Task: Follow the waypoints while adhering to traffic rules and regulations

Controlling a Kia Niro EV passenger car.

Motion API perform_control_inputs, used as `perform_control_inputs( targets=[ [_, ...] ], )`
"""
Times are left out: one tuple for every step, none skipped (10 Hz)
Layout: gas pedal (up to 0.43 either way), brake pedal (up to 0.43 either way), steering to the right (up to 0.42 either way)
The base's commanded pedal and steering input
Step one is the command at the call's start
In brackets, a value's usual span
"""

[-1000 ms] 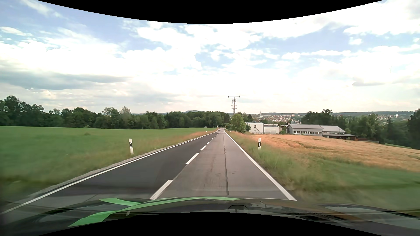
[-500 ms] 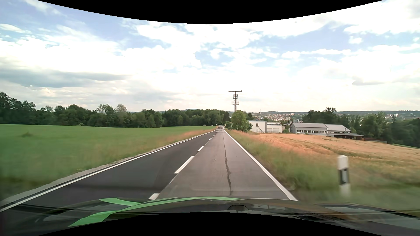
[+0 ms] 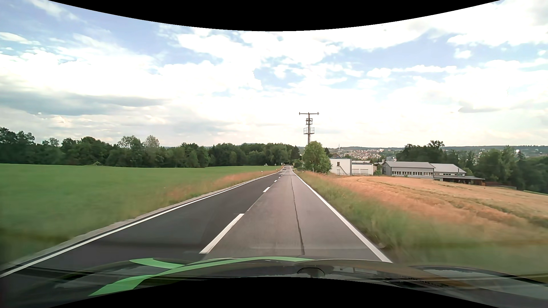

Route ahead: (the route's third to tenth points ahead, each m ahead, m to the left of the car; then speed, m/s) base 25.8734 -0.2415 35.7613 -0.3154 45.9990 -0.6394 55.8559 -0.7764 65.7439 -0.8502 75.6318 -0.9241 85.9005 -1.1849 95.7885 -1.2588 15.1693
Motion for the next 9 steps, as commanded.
perform_control_inputs(
  targets=[
    [0.000,0.000,0.000],
    [0.000,0.000,0.000],
    [0.000,0.000,0.000],
    [0.000,0.000,0.000],
    [0.000,0.000,0.000],
    [0.000,0.000,0.000],
    [0.000,0.000,0.000],
    [0.000,0.000,0.000],
    [0.000,0.000,0.000]
  ],
)
